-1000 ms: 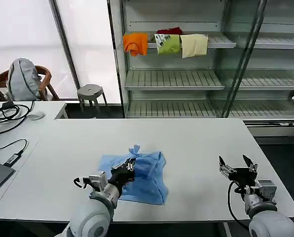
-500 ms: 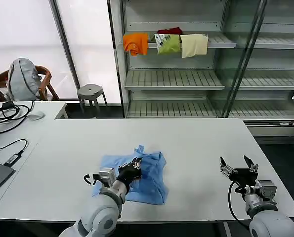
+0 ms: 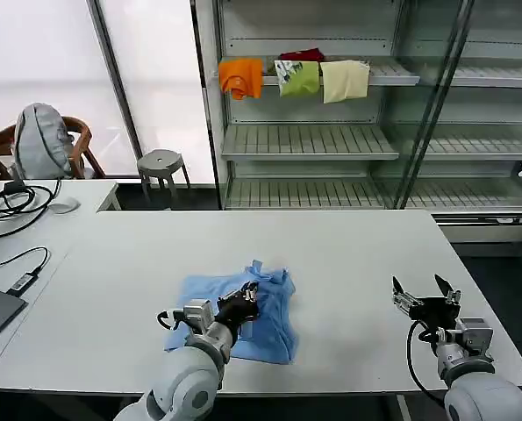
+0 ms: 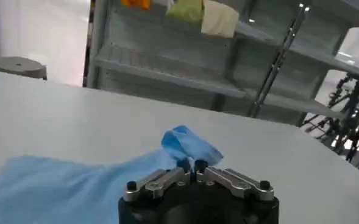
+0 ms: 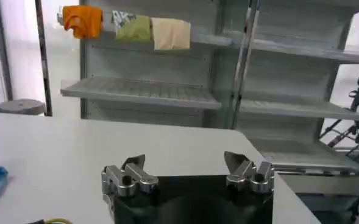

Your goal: Fold and organize the clothes.

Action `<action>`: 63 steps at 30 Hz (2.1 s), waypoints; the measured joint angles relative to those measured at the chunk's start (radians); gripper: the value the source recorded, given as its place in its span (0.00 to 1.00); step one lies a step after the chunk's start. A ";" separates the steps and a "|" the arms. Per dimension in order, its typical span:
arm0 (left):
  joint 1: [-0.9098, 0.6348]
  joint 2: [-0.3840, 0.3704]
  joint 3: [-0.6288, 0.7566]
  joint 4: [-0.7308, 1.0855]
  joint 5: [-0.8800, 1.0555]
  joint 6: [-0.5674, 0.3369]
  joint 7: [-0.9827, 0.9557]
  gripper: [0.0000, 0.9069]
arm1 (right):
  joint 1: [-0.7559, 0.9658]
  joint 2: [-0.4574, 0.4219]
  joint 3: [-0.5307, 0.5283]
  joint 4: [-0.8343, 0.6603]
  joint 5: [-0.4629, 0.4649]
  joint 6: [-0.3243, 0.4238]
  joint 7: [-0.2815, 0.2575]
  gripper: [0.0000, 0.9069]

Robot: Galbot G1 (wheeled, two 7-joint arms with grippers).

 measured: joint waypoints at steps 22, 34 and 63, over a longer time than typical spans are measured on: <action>-0.038 -0.038 0.017 0.056 0.018 -0.006 0.017 1.00 | -0.005 -0.004 0.008 0.004 0.002 0.001 -0.002 1.00; -0.028 -0.034 0.009 0.042 0.049 -0.076 0.115 1.00 | -0.004 -0.007 0.014 0.009 0.008 0.001 -0.005 1.00; 0.194 0.120 -0.253 0.002 0.202 -0.110 0.119 1.00 | 0.044 -0.027 -0.012 -0.001 0.029 0.003 -0.013 1.00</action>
